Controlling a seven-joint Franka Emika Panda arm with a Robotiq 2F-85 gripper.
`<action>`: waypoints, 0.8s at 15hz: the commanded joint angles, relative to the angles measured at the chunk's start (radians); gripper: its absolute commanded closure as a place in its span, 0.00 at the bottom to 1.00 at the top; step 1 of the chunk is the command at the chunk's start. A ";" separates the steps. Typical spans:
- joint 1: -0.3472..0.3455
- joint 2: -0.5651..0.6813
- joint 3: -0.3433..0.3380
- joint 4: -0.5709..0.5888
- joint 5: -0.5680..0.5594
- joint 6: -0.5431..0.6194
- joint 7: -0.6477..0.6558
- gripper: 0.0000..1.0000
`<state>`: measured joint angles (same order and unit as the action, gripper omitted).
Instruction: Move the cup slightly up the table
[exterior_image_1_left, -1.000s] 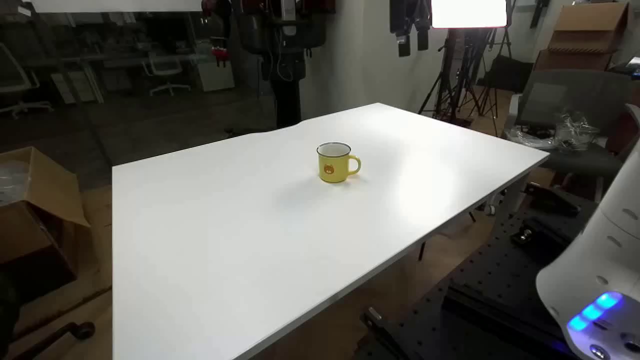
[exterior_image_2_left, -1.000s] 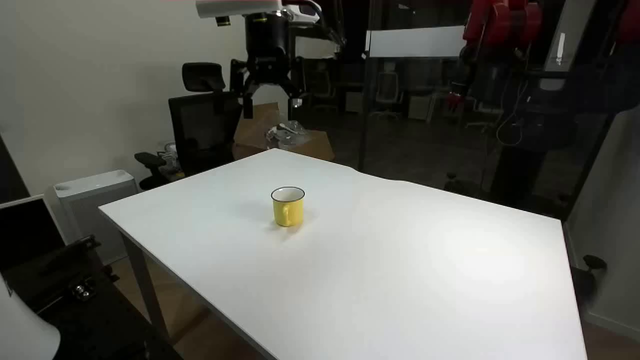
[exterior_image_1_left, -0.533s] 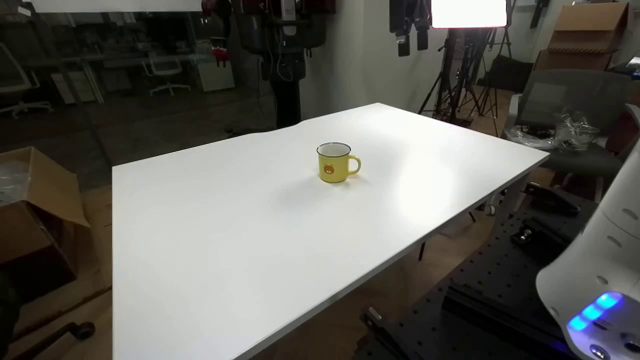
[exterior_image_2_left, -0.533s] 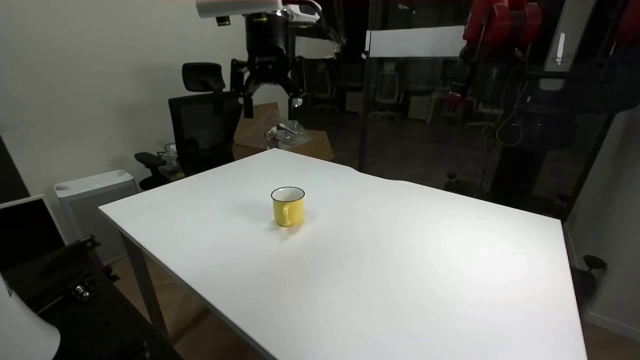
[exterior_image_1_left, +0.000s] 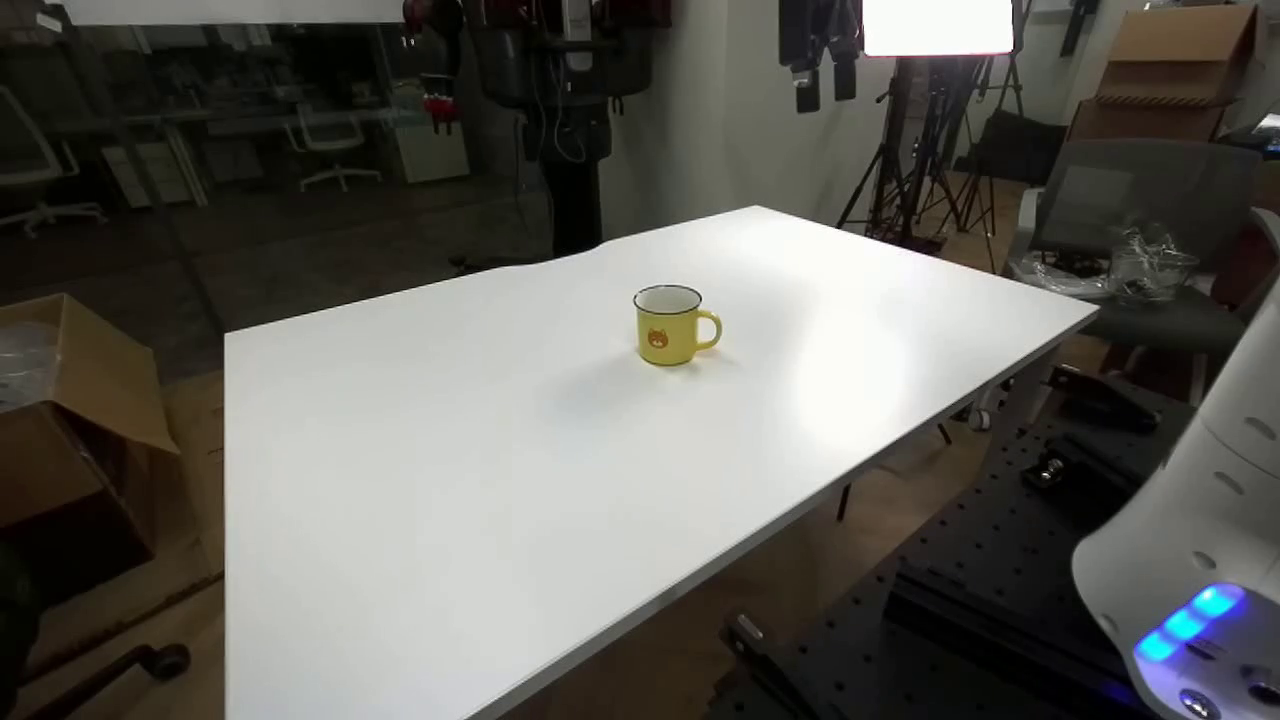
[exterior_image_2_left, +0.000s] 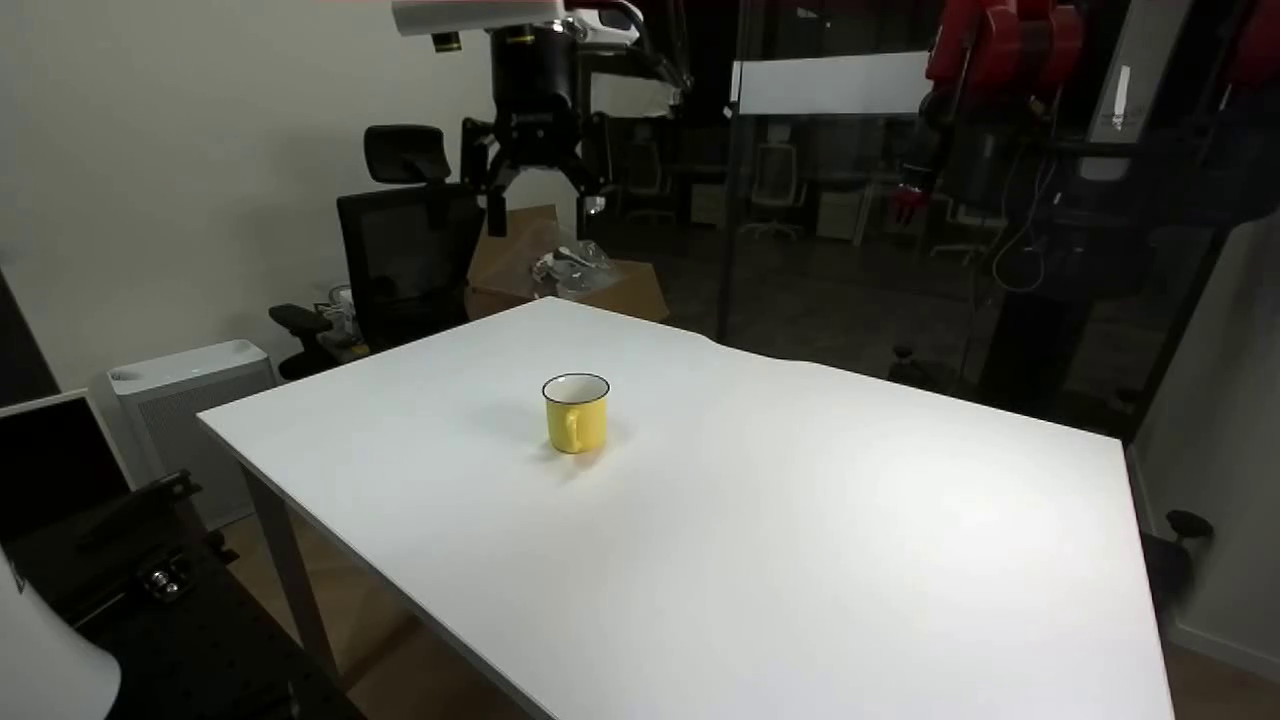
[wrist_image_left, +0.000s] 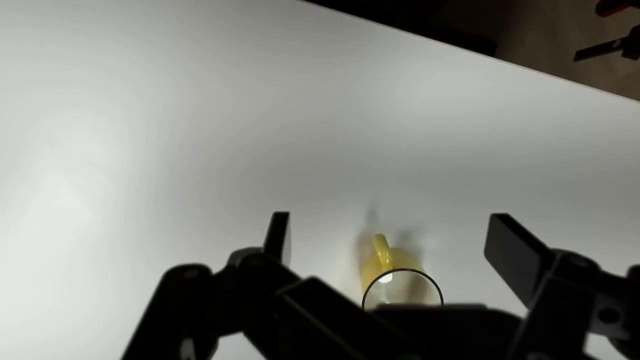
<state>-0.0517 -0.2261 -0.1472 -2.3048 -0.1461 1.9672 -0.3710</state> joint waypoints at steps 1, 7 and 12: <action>-0.007 0.000 0.007 0.001 0.002 -0.001 -0.001 0.00; -0.021 0.107 0.021 0.034 -0.053 0.338 0.118 0.00; -0.021 0.102 0.019 0.004 -0.030 0.359 0.075 0.00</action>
<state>-0.0632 -0.1246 -0.1379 -2.3022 -0.1781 2.3285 -0.2946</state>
